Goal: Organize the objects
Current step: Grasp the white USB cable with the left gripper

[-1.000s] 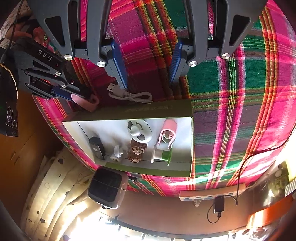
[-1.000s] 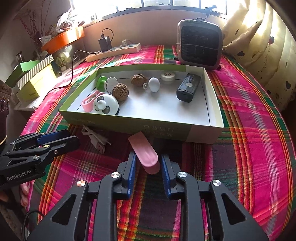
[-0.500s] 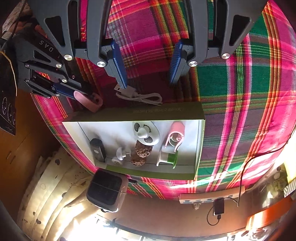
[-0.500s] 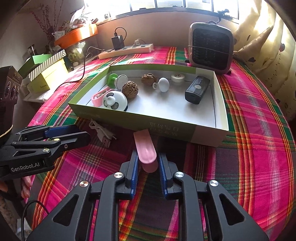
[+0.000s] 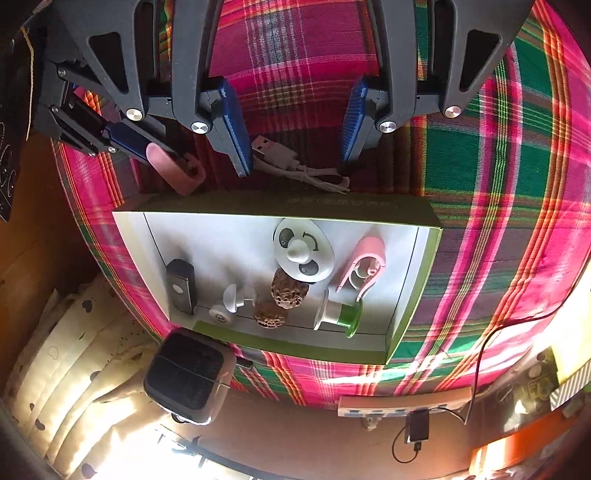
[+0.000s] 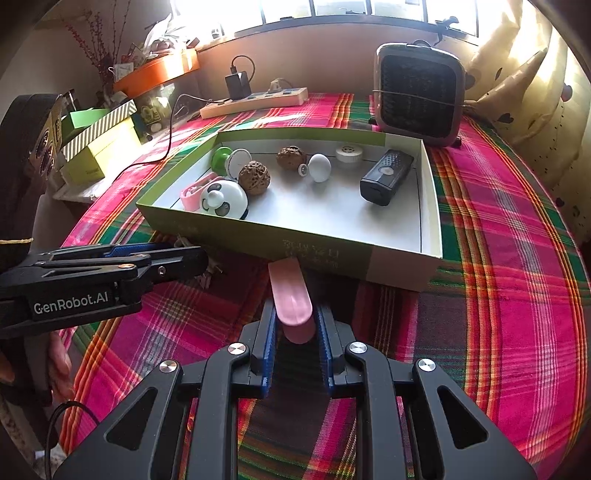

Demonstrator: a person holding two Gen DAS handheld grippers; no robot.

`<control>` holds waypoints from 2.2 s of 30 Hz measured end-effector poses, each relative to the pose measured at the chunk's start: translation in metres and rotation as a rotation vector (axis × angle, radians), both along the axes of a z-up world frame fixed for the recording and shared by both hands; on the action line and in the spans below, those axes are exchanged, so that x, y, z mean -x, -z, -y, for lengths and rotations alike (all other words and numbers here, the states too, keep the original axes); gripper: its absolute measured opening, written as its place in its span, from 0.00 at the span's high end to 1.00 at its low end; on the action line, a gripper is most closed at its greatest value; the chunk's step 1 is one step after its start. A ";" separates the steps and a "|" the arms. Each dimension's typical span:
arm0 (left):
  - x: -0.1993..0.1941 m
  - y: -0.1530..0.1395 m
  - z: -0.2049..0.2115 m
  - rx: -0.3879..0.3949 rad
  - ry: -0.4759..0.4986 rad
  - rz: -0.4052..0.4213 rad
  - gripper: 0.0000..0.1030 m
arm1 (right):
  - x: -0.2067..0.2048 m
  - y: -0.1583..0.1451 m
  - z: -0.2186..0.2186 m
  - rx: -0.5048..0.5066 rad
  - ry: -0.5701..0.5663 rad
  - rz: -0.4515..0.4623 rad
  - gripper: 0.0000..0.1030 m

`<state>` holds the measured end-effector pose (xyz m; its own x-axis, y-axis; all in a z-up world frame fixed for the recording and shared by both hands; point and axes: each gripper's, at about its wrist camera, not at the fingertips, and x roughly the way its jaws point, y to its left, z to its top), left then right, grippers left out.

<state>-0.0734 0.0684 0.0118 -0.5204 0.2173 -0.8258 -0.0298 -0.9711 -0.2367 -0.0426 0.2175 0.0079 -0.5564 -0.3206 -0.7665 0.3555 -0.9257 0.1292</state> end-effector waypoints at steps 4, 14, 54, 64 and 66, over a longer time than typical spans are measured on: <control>0.002 -0.001 -0.005 0.037 -0.014 0.015 0.56 | 0.001 0.000 -0.002 0.012 -0.007 0.004 0.80; -0.007 -0.002 -0.003 0.110 -0.005 0.042 0.56 | 0.001 0.000 -0.004 0.021 -0.018 0.007 0.80; -0.017 0.003 0.036 0.143 -0.090 -0.017 0.66 | 0.008 0.000 0.014 -0.090 -0.038 -0.025 0.61; -0.015 0.003 0.035 0.177 -0.082 -0.031 0.77 | 0.011 -0.001 0.016 -0.085 -0.027 -0.024 0.62; -0.014 0.003 0.039 0.161 -0.092 -0.031 0.82 | 0.011 -0.001 0.016 -0.088 -0.025 -0.025 0.63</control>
